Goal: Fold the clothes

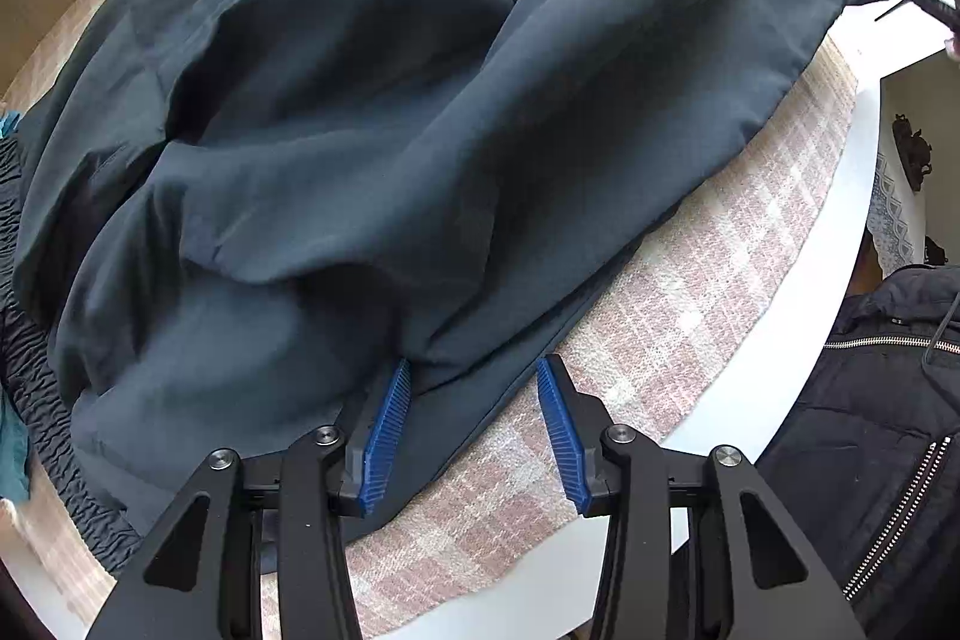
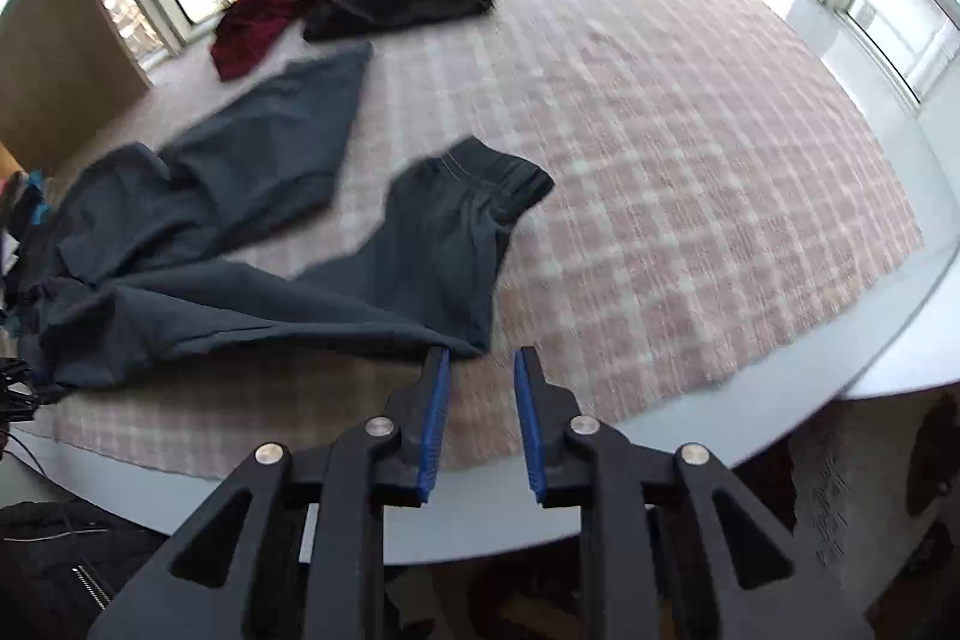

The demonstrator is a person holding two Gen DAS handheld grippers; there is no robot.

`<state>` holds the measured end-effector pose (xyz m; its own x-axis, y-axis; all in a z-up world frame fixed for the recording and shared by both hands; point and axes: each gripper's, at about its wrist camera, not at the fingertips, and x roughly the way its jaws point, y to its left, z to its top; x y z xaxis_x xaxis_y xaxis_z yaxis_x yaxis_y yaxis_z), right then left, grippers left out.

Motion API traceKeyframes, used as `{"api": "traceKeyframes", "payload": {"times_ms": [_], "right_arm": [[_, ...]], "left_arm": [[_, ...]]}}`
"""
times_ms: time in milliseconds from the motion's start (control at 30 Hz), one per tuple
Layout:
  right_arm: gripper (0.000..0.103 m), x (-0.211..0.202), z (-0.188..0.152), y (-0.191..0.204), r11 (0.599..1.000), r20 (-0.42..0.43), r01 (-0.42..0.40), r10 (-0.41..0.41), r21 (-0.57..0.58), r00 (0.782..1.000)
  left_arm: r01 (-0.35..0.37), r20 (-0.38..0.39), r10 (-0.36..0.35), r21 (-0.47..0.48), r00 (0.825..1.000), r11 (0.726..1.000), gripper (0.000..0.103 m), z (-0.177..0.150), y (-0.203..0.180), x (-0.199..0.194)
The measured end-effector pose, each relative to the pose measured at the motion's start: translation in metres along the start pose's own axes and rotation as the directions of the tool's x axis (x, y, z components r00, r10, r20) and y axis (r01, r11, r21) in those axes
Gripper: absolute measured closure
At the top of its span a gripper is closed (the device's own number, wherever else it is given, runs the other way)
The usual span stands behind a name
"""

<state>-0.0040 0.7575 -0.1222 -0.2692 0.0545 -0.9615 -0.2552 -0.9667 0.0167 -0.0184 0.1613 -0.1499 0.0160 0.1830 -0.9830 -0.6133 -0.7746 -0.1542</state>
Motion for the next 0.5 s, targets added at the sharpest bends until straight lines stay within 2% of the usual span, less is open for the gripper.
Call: {"api": "traceKeyframes", "payload": {"times_ms": [33,133,200,233,267,400,500], "right_arm": [[0.080,0.013,-0.006,-0.011,0.999,-0.054,0.030,-0.028,0.040,0.998],[0.080,0.002,0.000,-0.027,0.988,0.021,-0.063,0.060,0.143,0.998],[0.073,-0.003,0.014,-0.007,0.991,0.054,-0.092,0.087,0.097,0.995],[0.063,0.000,0.022,0.008,0.994,0.048,-0.086,0.083,0.063,0.995],[0.061,0.005,0.030,0.023,0.996,0.039,-0.079,0.078,0.029,0.996],[0.061,0.047,0.050,0.060,0.997,-0.030,-0.052,0.050,-0.054,0.998],[0.061,0.075,0.057,0.066,0.997,-0.071,-0.002,-0.004,-0.081,0.997]], "left_arm": [[0.005,0.005,-0.005,-0.002,1.000,1.000,0.061,-0.001,-0.001,-0.004],[0.014,0.032,-0.014,0.004,0.999,1.000,0.061,-0.004,-0.008,-0.023],[-0.030,0.050,0.029,0.019,0.998,0.999,0.061,-0.006,-0.010,-0.037],[-0.040,0.061,0.038,0.018,0.997,0.999,0.061,-0.006,-0.010,-0.043],[-0.044,0.072,0.042,0.016,0.997,0.999,0.061,-0.006,-0.008,-0.047],[-0.055,0.087,0.053,0.021,0.995,0.998,0.059,-0.005,0.001,-0.049],[-0.036,0.038,0.032,0.085,0.999,0.996,0.059,-0.012,0.006,-0.032]]}}
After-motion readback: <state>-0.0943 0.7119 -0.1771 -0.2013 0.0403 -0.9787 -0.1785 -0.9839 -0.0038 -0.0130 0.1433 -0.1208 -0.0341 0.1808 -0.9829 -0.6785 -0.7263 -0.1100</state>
